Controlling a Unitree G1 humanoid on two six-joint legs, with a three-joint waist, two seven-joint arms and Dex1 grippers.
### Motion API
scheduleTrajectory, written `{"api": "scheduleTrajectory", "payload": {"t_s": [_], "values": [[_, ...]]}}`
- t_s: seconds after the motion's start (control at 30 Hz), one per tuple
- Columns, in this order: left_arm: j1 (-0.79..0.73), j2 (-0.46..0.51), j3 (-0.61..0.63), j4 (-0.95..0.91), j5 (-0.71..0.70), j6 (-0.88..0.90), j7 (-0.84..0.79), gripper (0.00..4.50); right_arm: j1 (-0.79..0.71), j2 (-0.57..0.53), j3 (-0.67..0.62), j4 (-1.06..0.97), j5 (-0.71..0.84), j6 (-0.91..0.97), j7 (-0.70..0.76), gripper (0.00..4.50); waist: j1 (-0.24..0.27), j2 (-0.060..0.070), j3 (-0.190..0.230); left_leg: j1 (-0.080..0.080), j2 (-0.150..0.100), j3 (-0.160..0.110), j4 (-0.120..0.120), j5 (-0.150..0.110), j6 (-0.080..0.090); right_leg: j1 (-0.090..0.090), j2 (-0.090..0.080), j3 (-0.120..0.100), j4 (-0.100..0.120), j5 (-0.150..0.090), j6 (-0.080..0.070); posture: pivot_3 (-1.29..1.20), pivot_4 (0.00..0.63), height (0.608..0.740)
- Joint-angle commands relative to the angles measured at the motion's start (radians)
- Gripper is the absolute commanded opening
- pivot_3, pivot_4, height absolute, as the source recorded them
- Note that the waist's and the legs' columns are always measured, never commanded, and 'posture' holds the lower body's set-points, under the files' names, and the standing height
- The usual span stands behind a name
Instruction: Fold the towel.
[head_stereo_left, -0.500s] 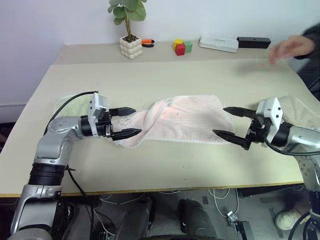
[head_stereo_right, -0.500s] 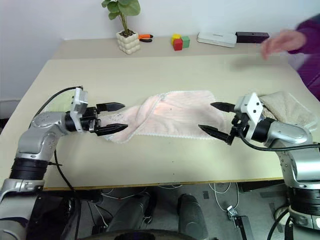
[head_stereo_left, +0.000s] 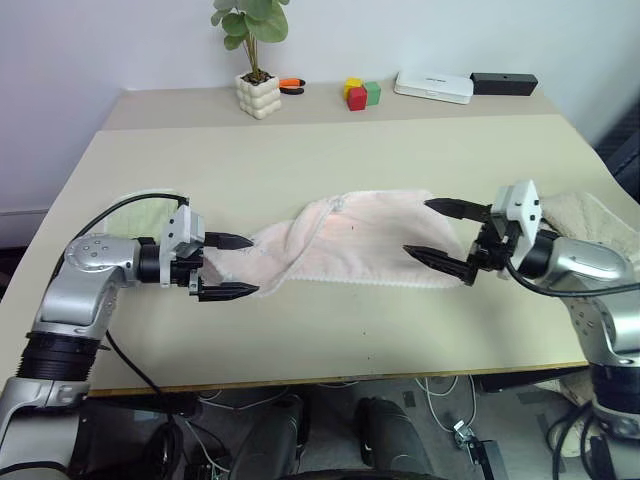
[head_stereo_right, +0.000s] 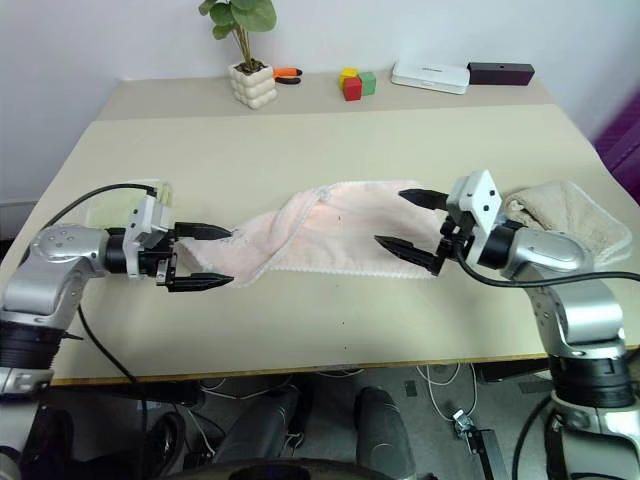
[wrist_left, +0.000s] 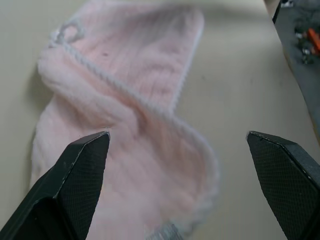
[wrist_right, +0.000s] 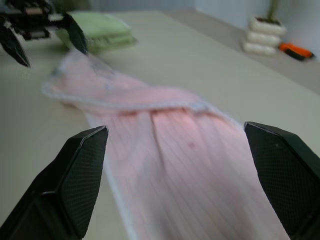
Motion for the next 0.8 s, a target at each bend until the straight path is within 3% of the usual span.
{"api": "scheduleTrajectory", "payload": {"t_s": [0.03,0.17,0.37,0.57,0.67,0.8], "values": [[0.055,-0.013,0.009,-0.095,0.005,-0.029,0.044,4.50,-0.084,0.056,0.027,0.065,-0.028,-0.090,0.001,4.43,0.003,0.000,0.000,0.000,0.000,0.000,0.000,0.000,0.000,0.000,0.000,0.000,0.000,0.000,0.000,0.00,0.150,0.740],[0.126,-0.003,-0.007,-0.087,0.068,-0.134,0.038,4.50,-0.157,0.146,0.074,0.074,-0.060,-0.098,-0.066,4.43,-0.001,0.000,0.000,0.000,0.000,0.000,-0.001,0.000,0.000,-0.001,0.001,0.000,0.002,0.000,0.000,0.00,0.150,0.740],[0.110,-0.032,-0.064,-0.012,0.158,-0.244,0.070,4.50,-0.142,0.182,0.091,0.067,-0.085,-0.136,-0.086,4.43,0.005,0.000,0.000,0.000,0.000,0.000,0.000,0.000,-0.001,0.000,0.000,0.000,0.001,0.000,0.000,0.00,0.150,0.740],[0.096,-0.091,-0.106,0.036,0.257,-0.294,0.180,4.50,-0.143,0.212,0.082,0.066,-0.082,-0.162,-0.104,4.43,0.003,0.000,0.000,0.000,0.000,0.000,-0.001,0.000,-0.001,-0.001,0.001,0.000,0.001,0.002,0.002,0.00,0.150,0.740],[0.080,-0.125,-0.101,0.053,0.220,-0.223,0.199,4.50,-0.140,0.226,0.088,0.068,-0.091,-0.172,-0.118,4.43,0.002,0.000,0.000,0.000,0.000,0.000,-0.001,0.000,-0.001,-0.001,0.001,0.000,0.002,0.002,0.003,0.00,0.150,0.740],[0.074,-0.138,-0.113,0.073,0.198,-0.199,0.164,3.18,-0.118,0.230,0.081,0.054,-0.092,-0.183,-0.132,4.50,0.002,0.000,0.000,0.000,0.000,0.000,-0.001,0.000,0.000,-0.001,0.001,-0.001,0.002,0.002,0.003,0.00,0.150,0.740]]}}
